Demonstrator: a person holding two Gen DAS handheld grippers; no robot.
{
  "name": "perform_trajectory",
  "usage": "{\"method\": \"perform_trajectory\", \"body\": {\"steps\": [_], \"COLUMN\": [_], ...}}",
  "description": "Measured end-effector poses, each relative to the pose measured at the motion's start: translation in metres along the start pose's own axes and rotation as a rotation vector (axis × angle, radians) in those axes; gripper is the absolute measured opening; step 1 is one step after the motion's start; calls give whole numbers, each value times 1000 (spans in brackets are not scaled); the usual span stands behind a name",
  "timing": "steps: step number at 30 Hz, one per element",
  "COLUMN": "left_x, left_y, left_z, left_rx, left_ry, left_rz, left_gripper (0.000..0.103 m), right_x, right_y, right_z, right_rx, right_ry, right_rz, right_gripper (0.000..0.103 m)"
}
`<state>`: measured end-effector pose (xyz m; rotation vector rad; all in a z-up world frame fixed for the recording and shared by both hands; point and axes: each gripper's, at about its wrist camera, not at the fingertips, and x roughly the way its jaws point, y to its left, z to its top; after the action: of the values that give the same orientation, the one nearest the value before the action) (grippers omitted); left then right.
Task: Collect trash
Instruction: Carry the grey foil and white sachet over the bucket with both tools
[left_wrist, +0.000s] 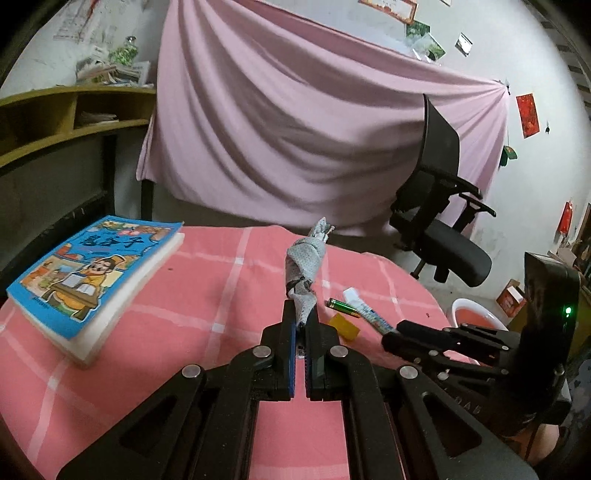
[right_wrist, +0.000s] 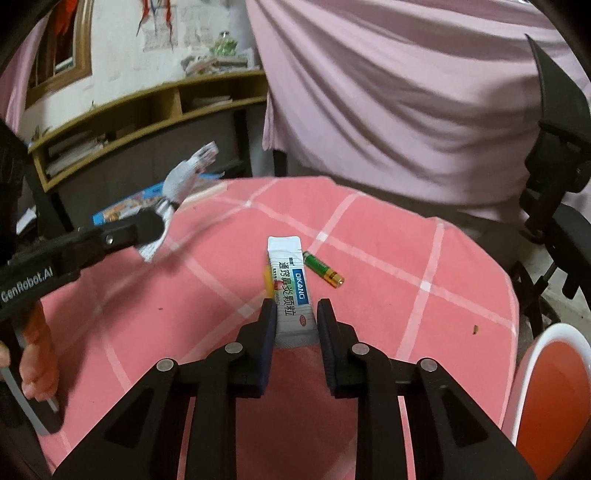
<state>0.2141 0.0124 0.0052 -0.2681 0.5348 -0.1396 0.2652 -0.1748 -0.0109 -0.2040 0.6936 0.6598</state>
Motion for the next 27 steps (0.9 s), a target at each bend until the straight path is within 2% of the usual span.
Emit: {"method": "perform_trajectory", "body": {"steps": [9, 18, 27], "left_x": [-23, -40, -36], "left_y": [-22, -63, -116], "left_z": [-3, 11, 25], "left_rx": [69, 134, 235], "left_ry": [-105, -202, -242], "left_rz": [29, -42, -117], "left_gripper": [2, 2, 2], "right_x": [-47, -88, -132], "right_y": [-7, -18, -48], "right_z": [-7, -13, -27], "right_rx": [54, 70, 139], "right_ry": [-229, -426, -570], "right_rz": [-38, -113, -188], "right_gripper": [20, 20, 21]}}
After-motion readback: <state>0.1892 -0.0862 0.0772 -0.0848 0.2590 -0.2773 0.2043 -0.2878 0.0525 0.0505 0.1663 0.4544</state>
